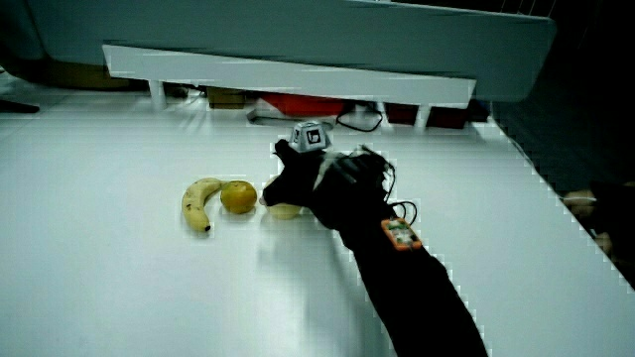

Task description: Pick pear no leg

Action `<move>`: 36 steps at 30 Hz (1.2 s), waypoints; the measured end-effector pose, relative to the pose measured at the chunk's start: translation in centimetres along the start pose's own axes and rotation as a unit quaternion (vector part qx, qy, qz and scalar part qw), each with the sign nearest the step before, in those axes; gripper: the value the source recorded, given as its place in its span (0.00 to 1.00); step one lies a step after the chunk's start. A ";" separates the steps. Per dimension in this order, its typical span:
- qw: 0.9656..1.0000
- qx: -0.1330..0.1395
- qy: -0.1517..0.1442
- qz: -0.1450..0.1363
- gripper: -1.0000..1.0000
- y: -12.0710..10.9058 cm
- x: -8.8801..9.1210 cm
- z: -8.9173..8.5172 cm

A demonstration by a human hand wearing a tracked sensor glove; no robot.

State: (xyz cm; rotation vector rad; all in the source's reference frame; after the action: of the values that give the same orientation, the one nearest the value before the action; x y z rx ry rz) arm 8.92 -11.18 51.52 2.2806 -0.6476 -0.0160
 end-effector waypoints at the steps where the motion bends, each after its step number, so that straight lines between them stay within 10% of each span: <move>1: 1.000 0.004 -0.014 -0.004 0.50 0.1 -0.2 0.0; 14: 0.999 -0.029 -0.041 -0.012 0.64 1.5 -0.7 -1.3; 27: 0.999 -0.001 -0.025 -0.022 1.00 1.4 -0.4 -1.5; 36: 0.999 0.030 -0.020 -0.022 1.00 0.2 0.3 -0.1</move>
State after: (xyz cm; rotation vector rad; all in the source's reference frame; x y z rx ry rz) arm 9.14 -11.40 51.78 2.3583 -0.6263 -0.0640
